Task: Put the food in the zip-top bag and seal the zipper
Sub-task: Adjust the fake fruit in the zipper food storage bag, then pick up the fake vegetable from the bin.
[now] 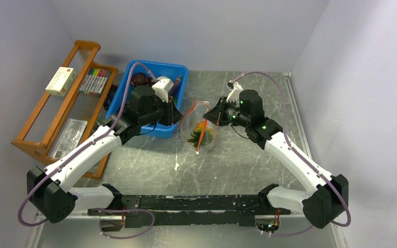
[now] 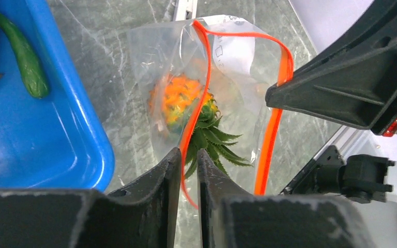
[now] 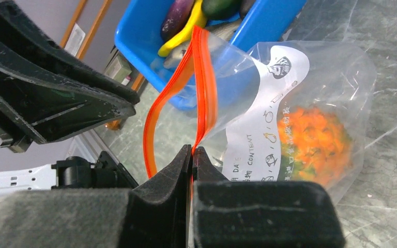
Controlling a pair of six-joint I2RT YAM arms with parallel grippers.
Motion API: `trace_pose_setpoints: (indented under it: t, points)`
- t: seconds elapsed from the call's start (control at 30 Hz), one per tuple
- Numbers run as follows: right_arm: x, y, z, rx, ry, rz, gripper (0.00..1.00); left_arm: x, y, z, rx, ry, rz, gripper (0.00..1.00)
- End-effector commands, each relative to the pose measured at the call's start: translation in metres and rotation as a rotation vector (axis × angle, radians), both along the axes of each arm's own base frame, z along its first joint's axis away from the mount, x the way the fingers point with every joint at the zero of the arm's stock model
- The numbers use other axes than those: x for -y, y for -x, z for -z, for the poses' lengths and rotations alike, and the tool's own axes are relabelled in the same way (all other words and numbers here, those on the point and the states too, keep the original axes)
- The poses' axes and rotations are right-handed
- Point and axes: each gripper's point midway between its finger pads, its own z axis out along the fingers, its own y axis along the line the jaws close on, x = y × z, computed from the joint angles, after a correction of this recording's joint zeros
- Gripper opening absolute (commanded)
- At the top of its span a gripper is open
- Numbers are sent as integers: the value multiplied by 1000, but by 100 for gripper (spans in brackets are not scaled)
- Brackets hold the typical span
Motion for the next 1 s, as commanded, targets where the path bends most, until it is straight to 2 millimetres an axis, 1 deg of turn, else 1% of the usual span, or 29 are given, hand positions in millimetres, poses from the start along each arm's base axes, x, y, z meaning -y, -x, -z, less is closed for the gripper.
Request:
trace_pose_setpoints:
  t: [0.0, 0.03, 0.13, 0.17, 0.2, 0.27, 0.33, 0.47, 0.53, 0.57, 0.63, 0.73, 0.77, 0.87, 0.9, 0.97]
  points:
    - [2, 9, -27, 51, -39, -14, 0, 0, 3, -25, 48, 28, 24, 25]
    - [1, 9, -40, 72, -54, -22, 0, -3, 2, -26, 58, 18, 11, 33]
    - [-3, 15, -56, 85, -83, -58, 0, -14, -5, -24, 70, -26, -39, 56]
    - [-4, 17, -61, 93, -95, -64, 0, -17, -7, -24, 74, -37, -50, 62]
    - [-4, 18, -63, 97, -102, -67, 0, -19, -9, -22, 71, -45, -56, 71]
    - [-3, 19, -62, 95, -104, -67, 0, -23, -13, -21, 67, -47, -67, 99]
    - [-2, 20, -59, 89, -99, -65, 0, -28, -18, -21, 68, -48, -89, 99]
    - [0, 25, -53, 81, -101, -65, 0, -48, -35, -20, 92, -105, -143, 99]
    - [3, 24, -55, 102, -95, -50, 0, -57, -44, -20, 102, -131, -174, 99]
    - [6, 24, -47, 92, -81, -39, 0, -61, -49, -20, 107, -147, -190, 99]
    - [8, 24, -44, 92, -74, -30, 0, -71, -60, -12, 95, -194, -222, 98]
    - [7, 29, -47, 118, -81, -53, 0, -90, -79, 2, 80, -260, -263, 87]
    - [7, 29, -48, 129, -81, -58, 0, -99, -87, 8, 67, -274, -286, 84]
    - [10, 30, -46, 135, -65, -52, 0, -117, -106, 20, 42, -295, -308, 70]
    - [11, 30, -45, 133, -60, -50, 0, -124, -114, 22, 44, -313, -325, 67]
    - [12, 31, -44, 129, -59, -49, 0, -139, -130, 26, 50, -376, -358, 68]
